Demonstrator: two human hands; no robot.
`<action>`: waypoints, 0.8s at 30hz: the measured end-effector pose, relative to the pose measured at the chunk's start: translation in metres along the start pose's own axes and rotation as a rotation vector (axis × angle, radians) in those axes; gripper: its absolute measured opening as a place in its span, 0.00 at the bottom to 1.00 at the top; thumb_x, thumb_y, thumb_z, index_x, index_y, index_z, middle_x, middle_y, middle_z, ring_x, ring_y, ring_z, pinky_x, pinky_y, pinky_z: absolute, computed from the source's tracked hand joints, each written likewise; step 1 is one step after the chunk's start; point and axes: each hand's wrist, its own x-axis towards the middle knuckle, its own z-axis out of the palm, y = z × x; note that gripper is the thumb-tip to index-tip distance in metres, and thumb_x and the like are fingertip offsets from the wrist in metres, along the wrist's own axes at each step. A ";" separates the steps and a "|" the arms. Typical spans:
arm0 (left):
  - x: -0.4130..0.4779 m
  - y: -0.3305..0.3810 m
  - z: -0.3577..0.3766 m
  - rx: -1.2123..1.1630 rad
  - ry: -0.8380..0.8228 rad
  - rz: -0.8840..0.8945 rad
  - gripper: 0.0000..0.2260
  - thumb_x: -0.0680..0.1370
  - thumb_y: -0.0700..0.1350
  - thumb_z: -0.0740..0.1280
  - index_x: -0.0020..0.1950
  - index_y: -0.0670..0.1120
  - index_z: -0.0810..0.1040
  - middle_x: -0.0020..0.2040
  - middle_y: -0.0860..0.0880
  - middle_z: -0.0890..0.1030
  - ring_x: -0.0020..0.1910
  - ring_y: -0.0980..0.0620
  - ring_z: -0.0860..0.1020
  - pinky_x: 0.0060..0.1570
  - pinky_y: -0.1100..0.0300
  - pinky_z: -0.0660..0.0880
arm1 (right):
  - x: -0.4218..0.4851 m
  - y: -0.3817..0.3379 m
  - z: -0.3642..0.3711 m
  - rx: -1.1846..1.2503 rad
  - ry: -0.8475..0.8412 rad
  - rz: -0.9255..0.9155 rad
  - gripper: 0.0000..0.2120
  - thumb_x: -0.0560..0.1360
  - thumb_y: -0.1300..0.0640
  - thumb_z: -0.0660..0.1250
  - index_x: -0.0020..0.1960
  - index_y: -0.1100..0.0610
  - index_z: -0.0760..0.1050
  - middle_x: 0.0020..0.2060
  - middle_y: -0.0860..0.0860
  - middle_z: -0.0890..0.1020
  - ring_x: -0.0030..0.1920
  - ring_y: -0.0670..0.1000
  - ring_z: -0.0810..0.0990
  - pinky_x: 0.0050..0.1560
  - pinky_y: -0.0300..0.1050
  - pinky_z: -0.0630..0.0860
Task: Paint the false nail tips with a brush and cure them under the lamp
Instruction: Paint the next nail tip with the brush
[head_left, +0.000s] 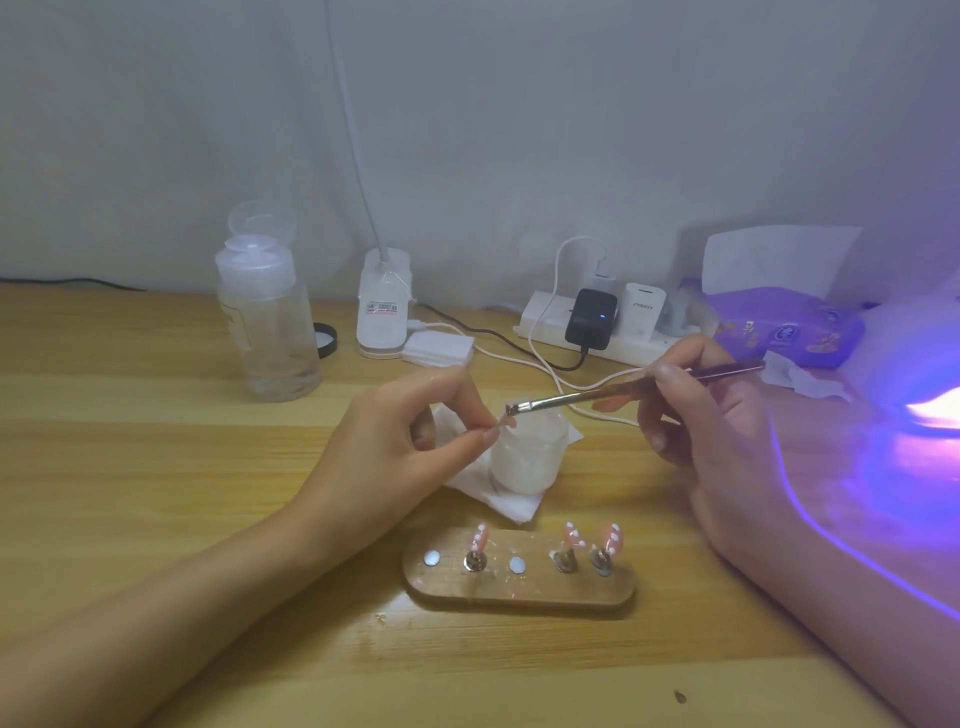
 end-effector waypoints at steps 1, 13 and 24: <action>0.000 0.000 0.000 0.004 0.000 -0.004 0.04 0.74 0.49 0.73 0.41 0.52 0.79 0.26 0.58 0.68 0.27 0.58 0.65 0.32 0.68 0.64 | 0.000 0.000 0.001 -0.013 -0.012 0.008 0.10 0.76 0.55 0.62 0.37 0.49 0.69 0.38 0.60 0.85 0.27 0.48 0.66 0.28 0.38 0.63; 0.000 0.001 0.000 0.007 -0.002 -0.009 0.06 0.75 0.45 0.75 0.41 0.52 0.80 0.26 0.58 0.67 0.28 0.57 0.65 0.32 0.69 0.62 | 0.001 0.000 0.000 0.005 -0.004 0.018 0.10 0.76 0.55 0.63 0.36 0.49 0.69 0.37 0.60 0.85 0.27 0.48 0.66 0.28 0.38 0.63; 0.000 0.002 -0.001 0.010 -0.011 -0.005 0.06 0.75 0.44 0.74 0.40 0.51 0.80 0.27 0.59 0.69 0.27 0.57 0.65 0.32 0.70 0.62 | 0.004 0.001 -0.007 -0.030 0.069 0.000 0.08 0.76 0.58 0.62 0.38 0.54 0.66 0.32 0.59 0.84 0.26 0.48 0.65 0.26 0.37 0.61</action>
